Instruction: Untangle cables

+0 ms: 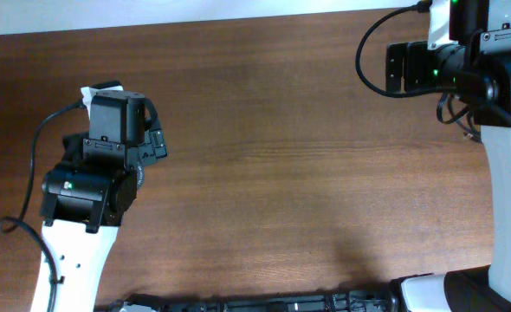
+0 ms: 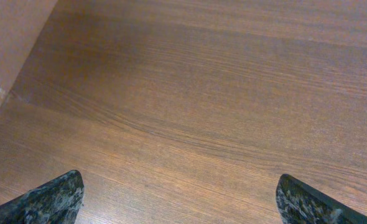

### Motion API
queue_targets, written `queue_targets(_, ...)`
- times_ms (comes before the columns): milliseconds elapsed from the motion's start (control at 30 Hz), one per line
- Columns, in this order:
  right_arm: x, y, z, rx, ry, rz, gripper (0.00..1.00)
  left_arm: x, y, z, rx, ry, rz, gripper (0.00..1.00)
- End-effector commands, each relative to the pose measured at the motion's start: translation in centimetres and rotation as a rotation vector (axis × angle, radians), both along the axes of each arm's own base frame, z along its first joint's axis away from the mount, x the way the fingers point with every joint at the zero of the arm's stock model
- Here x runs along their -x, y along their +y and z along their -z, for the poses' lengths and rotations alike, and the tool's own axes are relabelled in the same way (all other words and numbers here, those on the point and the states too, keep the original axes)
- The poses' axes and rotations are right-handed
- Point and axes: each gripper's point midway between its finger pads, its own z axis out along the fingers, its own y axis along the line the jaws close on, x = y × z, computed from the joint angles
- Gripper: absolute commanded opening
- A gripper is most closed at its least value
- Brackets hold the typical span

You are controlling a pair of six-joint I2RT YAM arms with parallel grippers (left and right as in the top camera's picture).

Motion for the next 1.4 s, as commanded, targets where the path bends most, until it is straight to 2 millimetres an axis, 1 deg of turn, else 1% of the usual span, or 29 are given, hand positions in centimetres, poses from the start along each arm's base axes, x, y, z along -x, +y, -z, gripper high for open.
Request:
queue_targets(0, -0.1, -0.2, 0.3, 0.018, 0.008, 0.006, 0.99, 0.1, 0.4, -0.7, 0.004, -0.028, -0.025, 0.99)
queue_targets(1100, -0.1, -0.2, 0.3, 0.018, 0.008, 0.006, 0.99, 0.3, 0.4, -0.6, 0.002, -0.022, -0.025, 0.99)
queue_targets(1167, -0.1, -0.2, 0.3, 0.018, 0.008, 0.006, 0.99, 0.7, 0.5, -0.6, 0.004, -0.014, -0.023, 0.99)
queue_targets(1233, -0.1, -0.2, 0.3, 0.018, 0.008, 0.006, 0.99, 1.8, 0.1, -0.2, 0.032, 0.006, 0.002, 0.99)
queue_targets(1333, -0.1, -0.2, 0.3, 0.018, 0.008, 0.006, 0.99, 3.4, -0.3, 1.2, 0.069, 0.006, 0.028, 0.99)
queue_targets(1367, -0.1, -0.2, 0.3, 0.018, 0.008, 0.006, 0.99, 3.9, -0.2, 2.0, 0.072, 0.003, 0.030, 0.99)
